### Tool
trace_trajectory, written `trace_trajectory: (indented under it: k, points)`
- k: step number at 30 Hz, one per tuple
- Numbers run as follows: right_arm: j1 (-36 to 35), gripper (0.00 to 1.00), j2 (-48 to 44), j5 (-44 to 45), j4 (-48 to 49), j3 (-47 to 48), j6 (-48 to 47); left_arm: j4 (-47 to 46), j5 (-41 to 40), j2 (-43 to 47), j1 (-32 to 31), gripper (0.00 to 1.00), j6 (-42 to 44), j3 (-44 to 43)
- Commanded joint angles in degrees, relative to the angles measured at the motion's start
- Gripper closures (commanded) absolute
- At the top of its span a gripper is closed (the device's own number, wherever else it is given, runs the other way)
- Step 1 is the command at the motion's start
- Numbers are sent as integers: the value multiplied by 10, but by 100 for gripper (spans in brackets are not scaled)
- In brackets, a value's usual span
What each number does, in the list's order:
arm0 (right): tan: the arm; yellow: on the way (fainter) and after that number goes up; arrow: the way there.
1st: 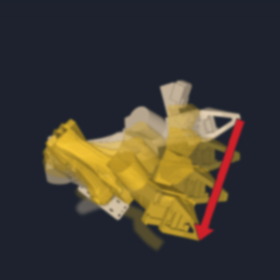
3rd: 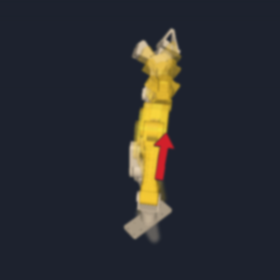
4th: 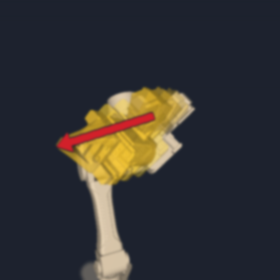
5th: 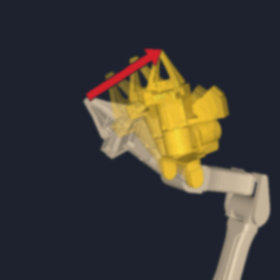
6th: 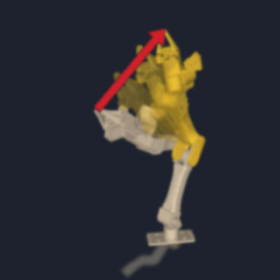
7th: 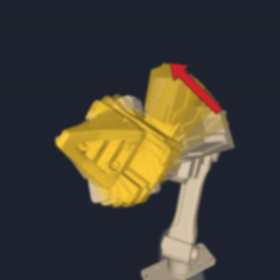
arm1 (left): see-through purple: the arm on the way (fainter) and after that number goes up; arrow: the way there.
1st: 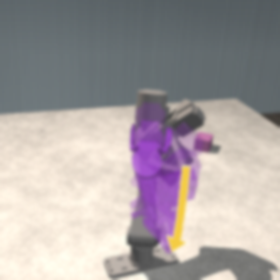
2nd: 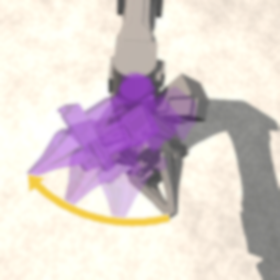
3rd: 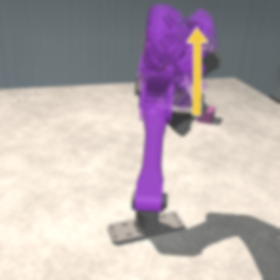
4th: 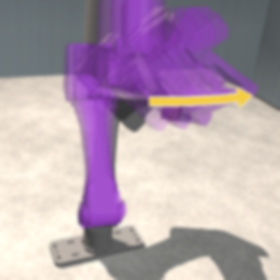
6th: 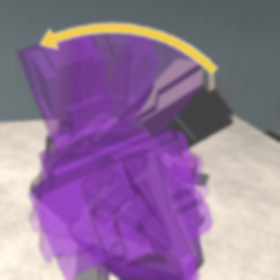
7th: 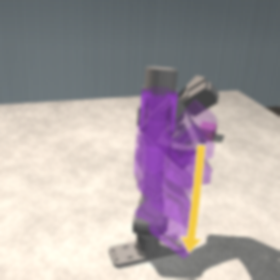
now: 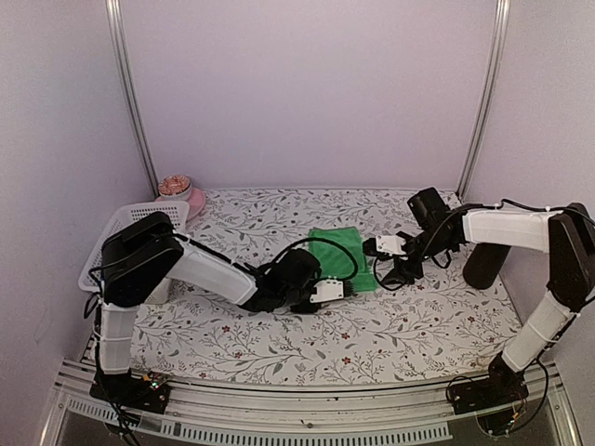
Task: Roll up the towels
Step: Roll the towel at the center of the board.
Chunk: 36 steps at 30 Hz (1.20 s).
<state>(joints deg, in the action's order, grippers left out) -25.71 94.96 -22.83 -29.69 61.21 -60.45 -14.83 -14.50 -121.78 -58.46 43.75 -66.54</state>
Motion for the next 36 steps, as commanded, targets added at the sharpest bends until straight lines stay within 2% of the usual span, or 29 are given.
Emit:
trace_trajectory:
  k: [1,3,7,16,24,36]
  points:
    - [-8,32,-78,-23,129,-91,-69,161,129,-2,25,100,-71,-12]
    - [-25,30,-103,-13,181,-142,-94,188,163,-3,38,100,-86,-29]
    - [-54,30,-121,-17,232,-189,-112,215,209,-4,57,100,-107,-47]
    - [-103,31,-68,82,368,-224,-78,286,281,-25,78,100,-126,-103]
    - [-128,42,-17,135,419,-222,-69,338,327,-48,89,100,-140,-144]
    - [-137,56,69,231,471,-189,-37,377,372,-55,98,100,-138,-160]
